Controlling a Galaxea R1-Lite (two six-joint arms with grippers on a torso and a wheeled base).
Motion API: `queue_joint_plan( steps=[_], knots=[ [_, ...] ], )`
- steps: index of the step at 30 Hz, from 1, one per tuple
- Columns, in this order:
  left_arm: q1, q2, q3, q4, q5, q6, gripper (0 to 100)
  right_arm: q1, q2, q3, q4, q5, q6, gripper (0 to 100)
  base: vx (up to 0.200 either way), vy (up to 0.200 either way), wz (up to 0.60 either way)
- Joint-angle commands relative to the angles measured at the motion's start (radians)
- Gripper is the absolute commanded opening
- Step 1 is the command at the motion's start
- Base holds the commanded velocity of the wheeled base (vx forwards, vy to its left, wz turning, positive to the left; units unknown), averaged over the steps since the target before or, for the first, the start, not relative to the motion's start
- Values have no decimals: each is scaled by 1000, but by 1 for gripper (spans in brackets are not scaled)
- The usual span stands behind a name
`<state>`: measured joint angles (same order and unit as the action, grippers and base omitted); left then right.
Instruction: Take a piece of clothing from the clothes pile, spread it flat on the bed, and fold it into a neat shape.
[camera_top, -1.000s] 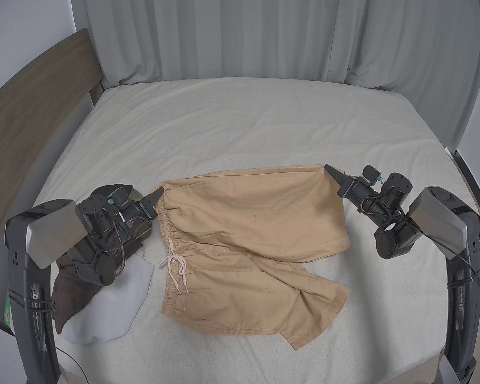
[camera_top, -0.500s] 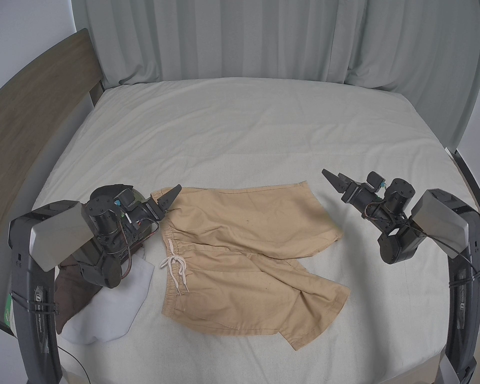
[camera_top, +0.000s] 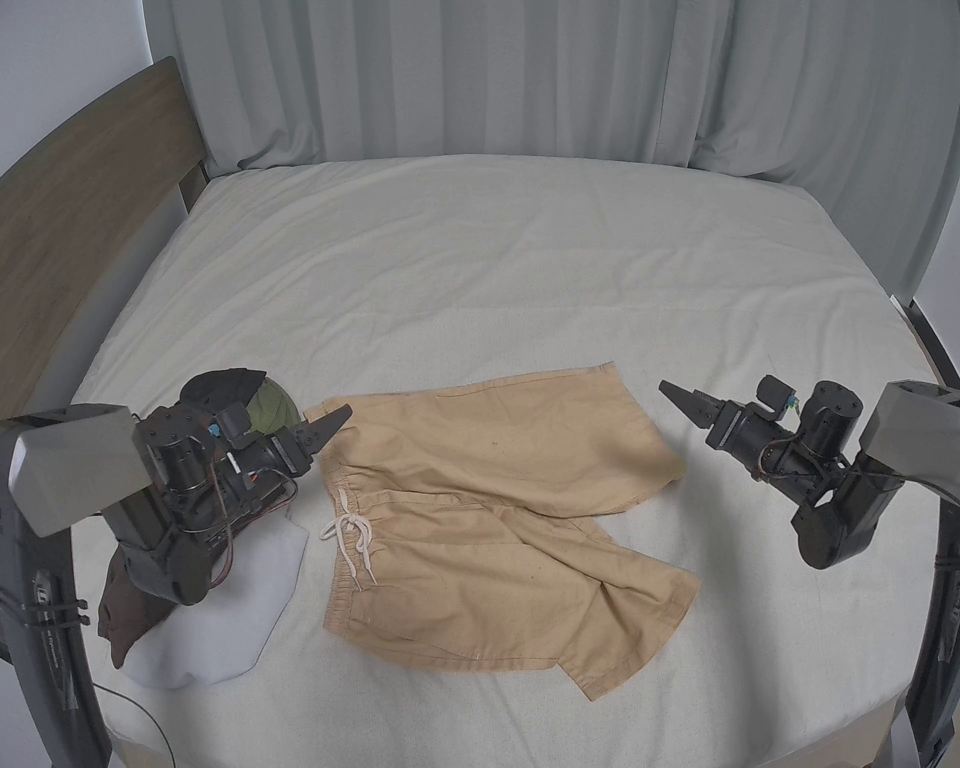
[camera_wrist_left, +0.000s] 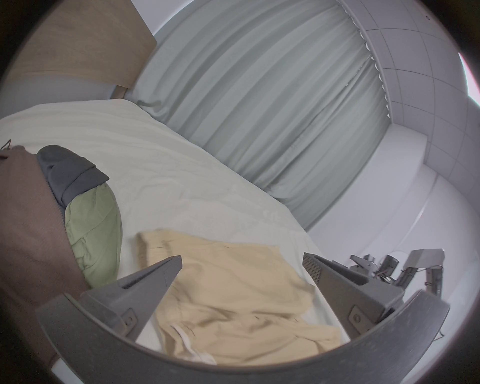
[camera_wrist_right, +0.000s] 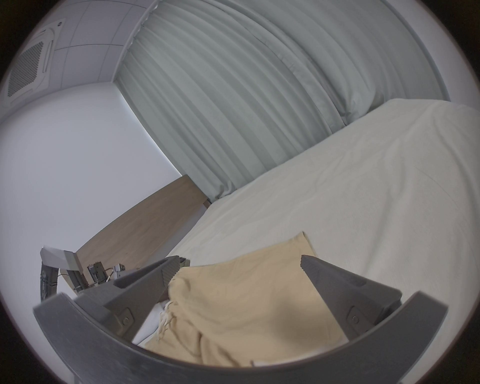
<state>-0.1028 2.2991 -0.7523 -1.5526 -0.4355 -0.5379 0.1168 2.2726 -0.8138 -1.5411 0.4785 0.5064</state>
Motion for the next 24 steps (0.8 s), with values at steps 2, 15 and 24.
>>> queue_joint_plan(
  steps=[2, 15, 24],
  knots=[
    [46, -307, 269, -1, -177, 13, 100, 17, -292, 298, -1, 18, -9, 100, 0, 0, 0],
    [41, -441, 476, -1, -262, 222, 100, 26, -433, 532, -1, 15, -28, 100, 0, 0, 0],
    [71, -434, 513, -1, -341, 426, 100, 38, -404, 525, -1, 15, -31, 100, 0, 0, 0]
  ],
)
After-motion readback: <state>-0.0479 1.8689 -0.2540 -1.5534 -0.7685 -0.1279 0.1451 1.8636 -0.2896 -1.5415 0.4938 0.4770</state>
